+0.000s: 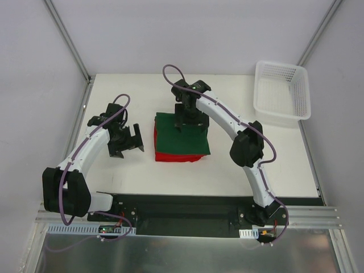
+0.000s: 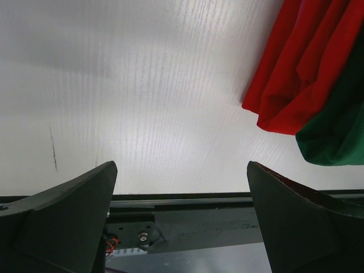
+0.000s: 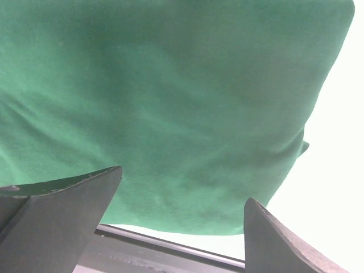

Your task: Fold and stack the t-shirts

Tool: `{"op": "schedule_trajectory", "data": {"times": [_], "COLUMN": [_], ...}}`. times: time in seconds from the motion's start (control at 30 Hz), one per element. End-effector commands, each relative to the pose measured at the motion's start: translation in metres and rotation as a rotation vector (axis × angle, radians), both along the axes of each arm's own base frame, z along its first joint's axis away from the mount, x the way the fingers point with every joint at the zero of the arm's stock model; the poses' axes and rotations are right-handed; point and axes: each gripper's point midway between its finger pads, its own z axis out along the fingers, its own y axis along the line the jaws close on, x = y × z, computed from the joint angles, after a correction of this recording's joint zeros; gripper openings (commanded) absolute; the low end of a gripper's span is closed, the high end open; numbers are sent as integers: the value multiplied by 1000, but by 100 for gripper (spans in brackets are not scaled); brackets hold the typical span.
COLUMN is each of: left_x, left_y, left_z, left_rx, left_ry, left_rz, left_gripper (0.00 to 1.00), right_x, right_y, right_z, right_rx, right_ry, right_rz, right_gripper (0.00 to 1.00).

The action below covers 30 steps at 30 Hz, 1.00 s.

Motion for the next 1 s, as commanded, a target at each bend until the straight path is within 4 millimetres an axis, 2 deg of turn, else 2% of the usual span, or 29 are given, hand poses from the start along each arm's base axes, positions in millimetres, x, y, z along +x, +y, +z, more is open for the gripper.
{"op": "schedule_trajectory", "data": {"times": [0.0, 0.1, 0.23, 0.4, 0.5, 0.73, 0.97], "left_x": [-4, -4, -6, -11, -14, -19, -21], "left_y": [-3, -4, -4, -4, -5, -3, -3], "left_z": [3, 2, -1, -3, -5, -6, -6], "left_rx": [-17, -20, -23, -28, -30, -28, -27], "left_ry": [-3, 5, 17, 25, 33, 28, 35], "left_rz": [-22, -25, -32, -37, -37, -41, -37], "left_gripper": [99, 99, 99, 99, 99, 99, 99], "right_x": [-16, -20, -15, -9, -6, -6, -20], "right_y": [12, 24, 40, 43, 45, 55, 52], "right_z": [26, 23, 19, 14, 3, -26, -79], "right_rx": [88, 133, 204, 202, 198, 202, 139], "right_ry": [17, 39, 28, 21, 30, 71, 191], "right_rz": [-5, 8, 4, 1, 17, 69, 121], "right_gripper": [96, 96, 96, 96, 96, 96, 96]}}
